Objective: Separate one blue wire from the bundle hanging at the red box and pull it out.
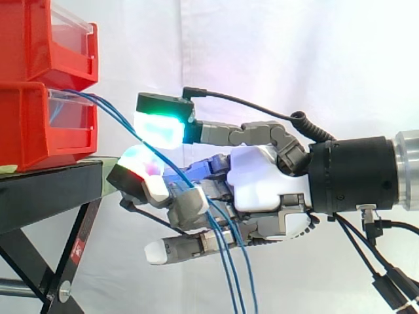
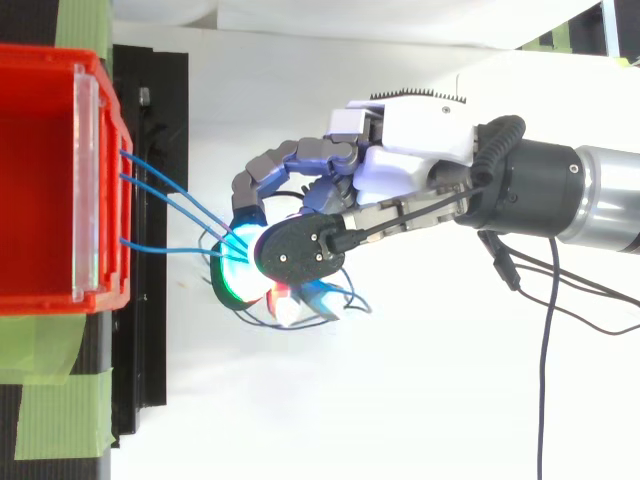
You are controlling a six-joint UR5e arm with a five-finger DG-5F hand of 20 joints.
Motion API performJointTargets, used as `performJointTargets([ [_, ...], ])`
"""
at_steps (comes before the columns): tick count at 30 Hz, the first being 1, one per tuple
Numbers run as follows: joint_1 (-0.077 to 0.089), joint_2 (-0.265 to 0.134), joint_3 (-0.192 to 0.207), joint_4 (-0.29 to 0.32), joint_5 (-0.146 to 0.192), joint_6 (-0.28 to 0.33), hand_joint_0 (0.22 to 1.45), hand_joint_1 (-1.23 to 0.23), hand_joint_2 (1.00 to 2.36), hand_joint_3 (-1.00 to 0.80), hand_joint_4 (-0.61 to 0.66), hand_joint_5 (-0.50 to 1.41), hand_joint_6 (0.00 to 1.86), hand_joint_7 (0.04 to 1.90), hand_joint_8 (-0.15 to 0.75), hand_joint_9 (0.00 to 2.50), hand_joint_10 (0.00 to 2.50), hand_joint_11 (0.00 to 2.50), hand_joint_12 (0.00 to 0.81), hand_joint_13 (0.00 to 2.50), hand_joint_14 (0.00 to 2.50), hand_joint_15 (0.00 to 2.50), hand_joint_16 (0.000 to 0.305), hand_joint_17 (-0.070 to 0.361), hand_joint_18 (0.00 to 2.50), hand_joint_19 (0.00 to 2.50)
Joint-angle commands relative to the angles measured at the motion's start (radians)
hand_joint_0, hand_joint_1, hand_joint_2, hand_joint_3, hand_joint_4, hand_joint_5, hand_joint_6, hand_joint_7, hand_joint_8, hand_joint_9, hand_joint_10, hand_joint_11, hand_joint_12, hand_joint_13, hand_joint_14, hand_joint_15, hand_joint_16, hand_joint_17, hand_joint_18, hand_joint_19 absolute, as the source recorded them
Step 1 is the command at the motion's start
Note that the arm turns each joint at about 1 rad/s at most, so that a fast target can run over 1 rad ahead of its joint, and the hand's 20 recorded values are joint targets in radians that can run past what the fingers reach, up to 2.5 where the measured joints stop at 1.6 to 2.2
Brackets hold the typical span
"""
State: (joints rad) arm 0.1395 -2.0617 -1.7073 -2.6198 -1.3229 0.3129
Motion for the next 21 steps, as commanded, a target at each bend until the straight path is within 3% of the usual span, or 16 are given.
performJointTargets([
  [1,0.0,0.0,0.0,0.003,-0.001,-0.003,0.65,-0.59,1.03,-0.19,0.26,-0.24,0.85,1.1,0.447,1.14,0.02,0.64,0.346,1.39,0.02,1.38,0.054,0.121,0.58,0.59],
  [10,-0.006,0.0,0.0,0.0,-0.001,-0.064,0.65,-0.6,1.03,-0.19,0.25,-0.24,0.86,1.08,0.442,1.14,0.02,0.68,0.324,1.49,0.01,1.57,0.054,0.122,0.7,0.74],
  [21,-0.018,0.008,0.0,0.003,-0.007,-0.156,0.65,-0.62,1.03,-0.19,0.24,-0.24,0.85,1.08,0.439,1.14,0.02,0.71,0.323,1.51,0.0,1.61,0.054,0.121,0.75,0.8],
])
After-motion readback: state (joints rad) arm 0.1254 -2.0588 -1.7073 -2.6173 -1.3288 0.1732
